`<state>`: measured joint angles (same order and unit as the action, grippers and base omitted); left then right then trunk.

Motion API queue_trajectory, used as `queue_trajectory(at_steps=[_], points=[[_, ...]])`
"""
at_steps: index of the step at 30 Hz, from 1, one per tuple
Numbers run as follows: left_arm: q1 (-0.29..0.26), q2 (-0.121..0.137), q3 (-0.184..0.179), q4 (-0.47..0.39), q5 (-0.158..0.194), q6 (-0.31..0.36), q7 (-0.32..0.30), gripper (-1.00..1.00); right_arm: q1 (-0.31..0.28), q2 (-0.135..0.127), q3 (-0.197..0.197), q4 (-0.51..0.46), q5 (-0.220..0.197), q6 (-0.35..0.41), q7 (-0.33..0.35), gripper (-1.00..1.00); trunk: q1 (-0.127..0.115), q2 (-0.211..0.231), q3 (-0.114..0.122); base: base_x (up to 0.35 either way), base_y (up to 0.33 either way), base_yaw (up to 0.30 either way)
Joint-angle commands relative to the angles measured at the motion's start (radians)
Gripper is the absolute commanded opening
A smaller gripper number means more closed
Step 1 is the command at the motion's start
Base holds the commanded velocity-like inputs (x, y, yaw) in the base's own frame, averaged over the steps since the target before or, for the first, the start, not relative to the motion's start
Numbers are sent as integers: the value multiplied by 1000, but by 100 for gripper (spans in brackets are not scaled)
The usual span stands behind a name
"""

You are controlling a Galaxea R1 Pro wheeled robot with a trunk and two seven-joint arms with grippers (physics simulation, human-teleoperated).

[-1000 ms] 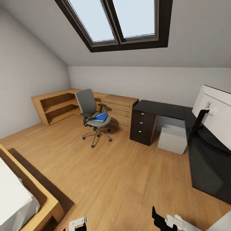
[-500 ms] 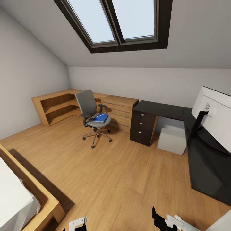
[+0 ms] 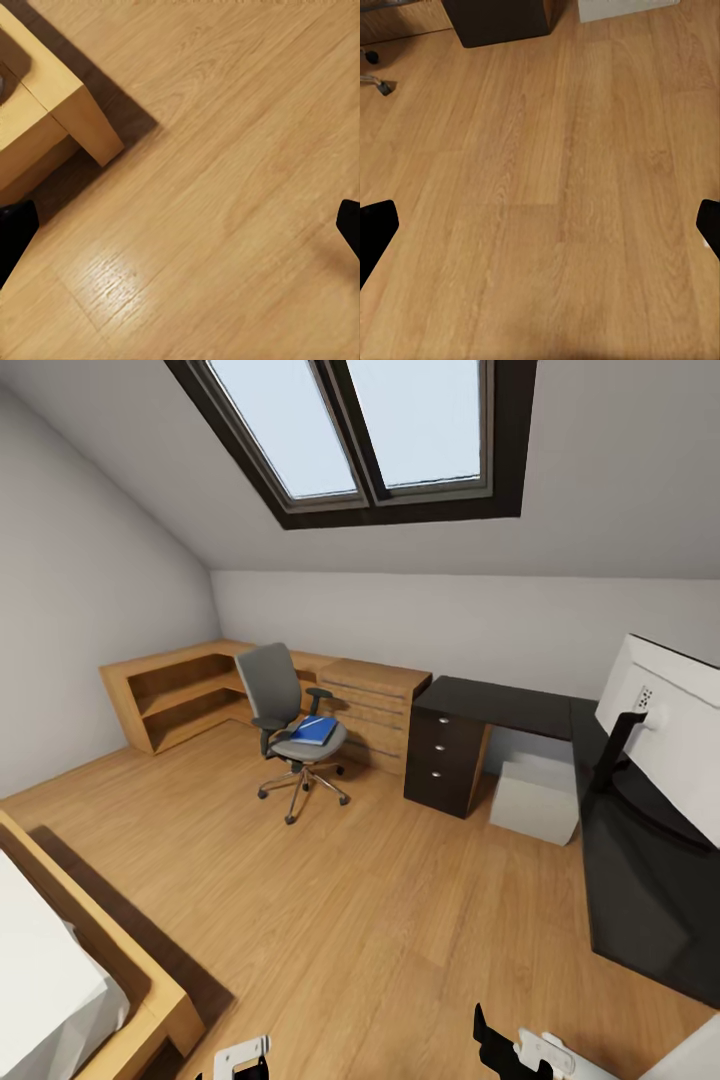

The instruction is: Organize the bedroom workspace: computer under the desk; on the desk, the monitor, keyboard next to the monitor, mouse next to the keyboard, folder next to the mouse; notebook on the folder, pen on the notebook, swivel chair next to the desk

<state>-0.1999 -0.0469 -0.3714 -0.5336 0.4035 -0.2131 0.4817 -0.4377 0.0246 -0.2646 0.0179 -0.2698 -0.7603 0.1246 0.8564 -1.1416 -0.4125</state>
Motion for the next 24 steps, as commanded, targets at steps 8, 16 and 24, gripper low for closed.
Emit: queue_trajectory(at_steps=[8,16,24], points=[[-1,1,-7,0,11,-6,8,100,-1,0,-4,2,-9,-4,10,100,-31,56,24,0,0,0],[-1,1,-7,1,11,-6,8,100,-1,0,-4,1,-9,-4,10,100,-61,112,49,-82,0,0],[-1,1,-7,1,11,-6,8,100,-1,-1,-4,1,-9,-4,10,100,-92,168,74,-329,0,-15]])
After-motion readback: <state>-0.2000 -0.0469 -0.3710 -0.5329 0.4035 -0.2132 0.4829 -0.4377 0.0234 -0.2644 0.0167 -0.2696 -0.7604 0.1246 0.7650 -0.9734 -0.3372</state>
